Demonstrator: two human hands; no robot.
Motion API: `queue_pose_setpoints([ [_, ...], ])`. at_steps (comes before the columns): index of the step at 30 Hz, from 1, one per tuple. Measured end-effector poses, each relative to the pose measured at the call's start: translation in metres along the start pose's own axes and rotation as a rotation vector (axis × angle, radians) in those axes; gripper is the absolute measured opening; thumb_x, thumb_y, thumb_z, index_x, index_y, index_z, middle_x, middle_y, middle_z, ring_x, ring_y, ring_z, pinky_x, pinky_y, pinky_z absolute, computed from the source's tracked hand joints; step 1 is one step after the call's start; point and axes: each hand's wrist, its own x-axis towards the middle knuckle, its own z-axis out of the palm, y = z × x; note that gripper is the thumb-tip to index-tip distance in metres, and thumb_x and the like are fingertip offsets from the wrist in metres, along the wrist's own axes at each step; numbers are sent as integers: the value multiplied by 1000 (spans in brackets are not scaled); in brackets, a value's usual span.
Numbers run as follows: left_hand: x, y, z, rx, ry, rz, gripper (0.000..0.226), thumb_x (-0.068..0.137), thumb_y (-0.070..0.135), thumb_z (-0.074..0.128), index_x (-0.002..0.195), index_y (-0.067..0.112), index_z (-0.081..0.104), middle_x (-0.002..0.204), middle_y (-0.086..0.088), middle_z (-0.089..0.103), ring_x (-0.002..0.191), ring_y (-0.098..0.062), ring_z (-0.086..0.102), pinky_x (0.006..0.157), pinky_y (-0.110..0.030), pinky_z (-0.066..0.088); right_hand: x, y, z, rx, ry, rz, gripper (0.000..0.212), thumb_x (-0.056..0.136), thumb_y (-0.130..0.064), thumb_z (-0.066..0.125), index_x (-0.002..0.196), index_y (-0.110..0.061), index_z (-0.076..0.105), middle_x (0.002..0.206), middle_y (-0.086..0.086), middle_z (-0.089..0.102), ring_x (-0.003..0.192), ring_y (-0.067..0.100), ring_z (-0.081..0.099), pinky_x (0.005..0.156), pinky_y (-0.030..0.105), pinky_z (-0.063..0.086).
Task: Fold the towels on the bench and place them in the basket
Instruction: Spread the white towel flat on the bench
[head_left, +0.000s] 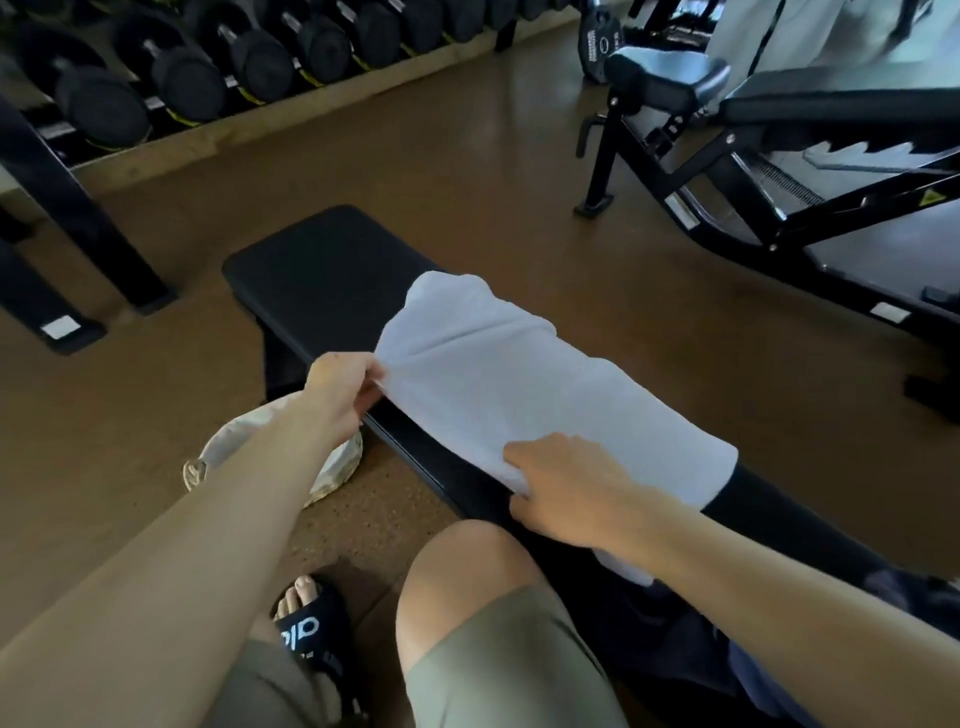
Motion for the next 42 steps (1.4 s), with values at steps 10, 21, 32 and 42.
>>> queue_pose_setpoints([
  [10,25,7,-16,720,-63,159,35,89,44,56,77,11,50,73,-10,55,64,-27,55,67,-39,52,79,10,-57,443,-273,173,31,98,-46,58,104,-15,63,98,5,74,74,17,74,58,24,56],
  [21,103,52,20,1123,-55,506,60,105,35,43,160,27,21,157,-14,32,114,-34,58,96,-48,50,254,81,-77,408,266,559,58,99,-41,43,154,-24,32,144,12,53,127,38,54,108,50,43],
  [32,150,62,37,1291,-45,656,7,98,19,48,104,16,51,99,-5,56,87,-24,54,66,-38,47,308,93,-80,673,196,493,31,88,-7,60,114,5,71,103,18,72,98,32,69,95,48,56],
  [42,148,72,-60,747,364,361,24,98,24,45,113,6,49,93,-1,49,72,-15,45,64,-38,42,343,33,-89,564,373,173,52,98,-26,53,149,-25,42,124,6,59,92,22,65,69,30,52],
])
